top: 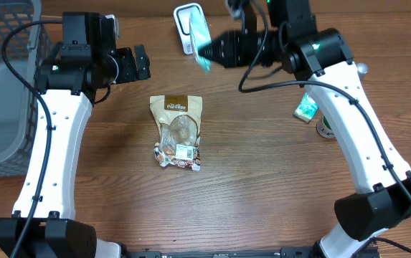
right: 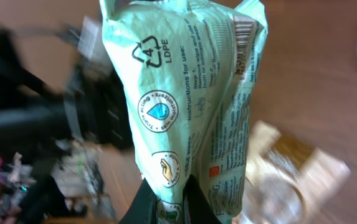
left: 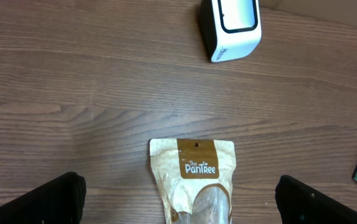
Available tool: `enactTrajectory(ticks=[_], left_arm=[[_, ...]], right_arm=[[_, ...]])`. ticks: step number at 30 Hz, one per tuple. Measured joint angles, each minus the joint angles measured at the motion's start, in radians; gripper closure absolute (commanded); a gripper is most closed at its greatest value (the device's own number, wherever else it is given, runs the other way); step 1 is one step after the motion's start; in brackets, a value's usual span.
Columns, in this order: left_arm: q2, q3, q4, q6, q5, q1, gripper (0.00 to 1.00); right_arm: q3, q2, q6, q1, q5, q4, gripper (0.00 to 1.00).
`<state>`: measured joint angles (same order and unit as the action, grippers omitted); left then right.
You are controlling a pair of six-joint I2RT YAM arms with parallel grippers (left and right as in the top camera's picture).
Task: Scan the item barcode
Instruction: 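Hold the wipes pack barcode in front of the scanner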
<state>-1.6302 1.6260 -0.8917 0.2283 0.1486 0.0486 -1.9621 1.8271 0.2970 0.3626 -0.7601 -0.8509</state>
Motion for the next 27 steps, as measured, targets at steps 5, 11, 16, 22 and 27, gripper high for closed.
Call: enactTrajectory(ticks=[5, 11, 16, 22, 27], left_arm=[[0.000, 0.000, 0.000, 0.000, 0.000, 0.000, 0.01], [0.000, 0.000, -0.001, 0.000, 0.000, 0.000, 0.00], [0.000, 0.000, 0.000, 0.000, 0.000, 0.000, 0.01], [0.000, 0.000, 0.000, 0.000, 0.000, 0.000, 0.01], [0.000, 0.000, 0.000, 0.000, 0.000, 0.000, 0.01]], right_arm=[[-0.114, 0.084, 0.105, -0.002, -0.087, 0.101, 0.97], [-0.146, 0.200, 0.174, -0.009, -0.138, 0.254, 0.97], [-0.146, 0.344, 0.224, -0.030, -0.167, 0.447, 0.97], [-0.146, 0.513, 0.324, -0.062, -0.192, 0.706, 0.97], [-0.146, 0.632, 0.414, -0.073, -0.201, 0.924, 0.97]])
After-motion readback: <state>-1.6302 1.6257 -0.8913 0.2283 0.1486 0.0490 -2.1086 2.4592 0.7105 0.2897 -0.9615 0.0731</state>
